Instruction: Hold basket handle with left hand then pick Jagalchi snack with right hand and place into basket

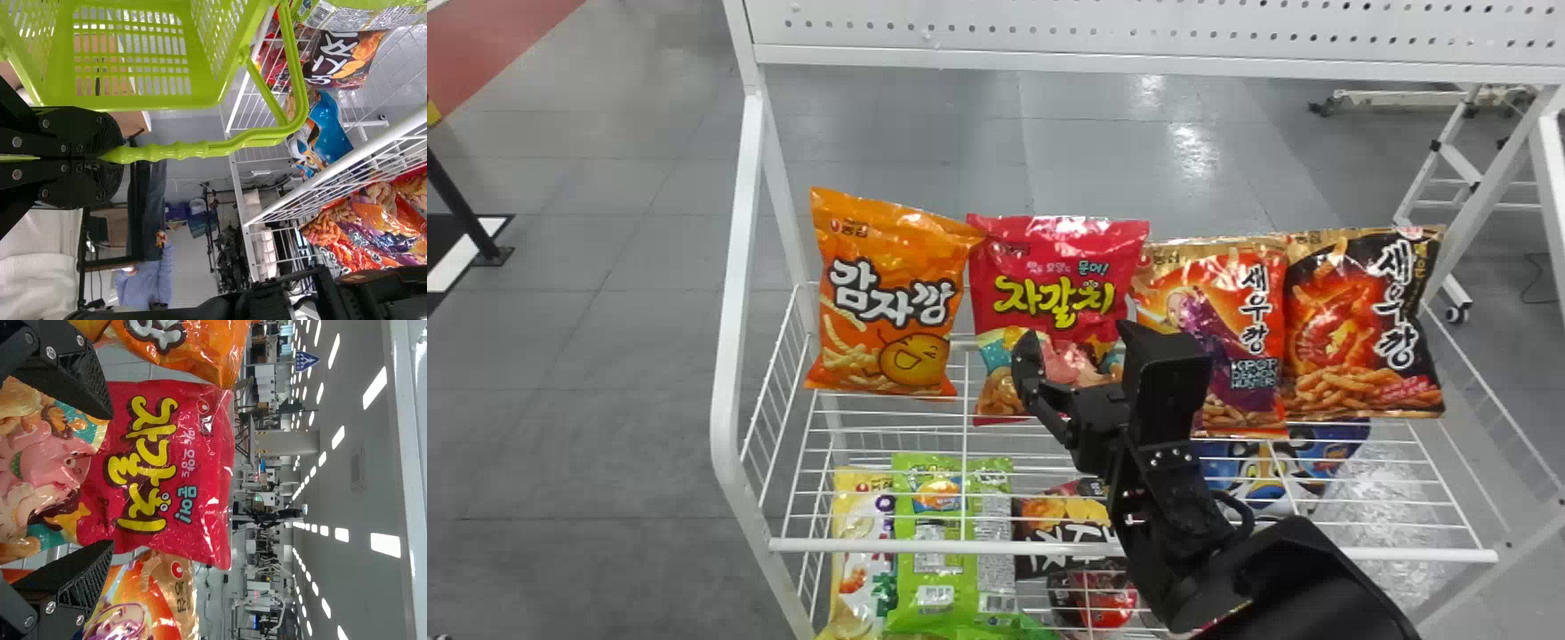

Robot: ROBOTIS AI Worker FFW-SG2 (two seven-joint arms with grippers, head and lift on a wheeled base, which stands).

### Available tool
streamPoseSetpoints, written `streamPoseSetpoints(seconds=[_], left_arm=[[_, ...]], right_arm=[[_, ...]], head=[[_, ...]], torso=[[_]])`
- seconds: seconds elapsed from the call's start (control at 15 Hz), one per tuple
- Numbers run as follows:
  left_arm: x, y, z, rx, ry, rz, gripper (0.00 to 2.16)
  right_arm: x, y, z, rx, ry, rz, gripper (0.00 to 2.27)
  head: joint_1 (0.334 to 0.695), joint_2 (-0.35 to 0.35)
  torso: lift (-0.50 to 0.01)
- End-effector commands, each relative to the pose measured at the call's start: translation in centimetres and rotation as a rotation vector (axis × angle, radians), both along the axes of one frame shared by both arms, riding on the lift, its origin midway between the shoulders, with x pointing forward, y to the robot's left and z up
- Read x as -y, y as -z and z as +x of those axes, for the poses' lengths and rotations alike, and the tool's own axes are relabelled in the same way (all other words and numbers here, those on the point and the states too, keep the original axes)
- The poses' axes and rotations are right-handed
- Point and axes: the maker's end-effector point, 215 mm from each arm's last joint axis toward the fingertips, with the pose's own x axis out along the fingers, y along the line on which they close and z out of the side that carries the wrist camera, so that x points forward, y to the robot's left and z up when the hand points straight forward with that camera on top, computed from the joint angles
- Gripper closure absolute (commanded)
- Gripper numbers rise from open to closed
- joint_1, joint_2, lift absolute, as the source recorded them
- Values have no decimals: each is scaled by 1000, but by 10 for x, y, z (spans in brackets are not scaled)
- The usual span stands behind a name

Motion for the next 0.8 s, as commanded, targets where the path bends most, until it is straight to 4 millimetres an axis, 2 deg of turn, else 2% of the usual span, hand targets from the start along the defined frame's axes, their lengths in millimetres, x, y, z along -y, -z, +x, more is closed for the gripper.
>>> streamPoseSetpoints(seconds=[0.0, 0.33, 0.4, 0.53, 0.73], left_arm=[[-2, 2, 1, -3, -5, -2, 1959], [-3, 4, 5, -2, -12, -8, 1959], [-3, 5, 6, -2, -13, -8, 1959], [-3, 6, 9, 0, -13, -9, 1959], [-2, 7, 11, -2, -14, -13, 1959]], right_arm=[[-7, 2, 9, -1, -8, -11, 164], [-6, 7, 23, -15, -5, -34, 221], [-5, 8, 24, -17, -6, -39, 306], [-4, 7, 27, -20, -7, -37, 569], [-5, 9, 21, -24, -11, -33, 1376]], head=[[695, -15], [695, 3], [695, 3], [695, 2], [695, -1]], torso=[[-10], [-10], [-10], [-10], [-10]])
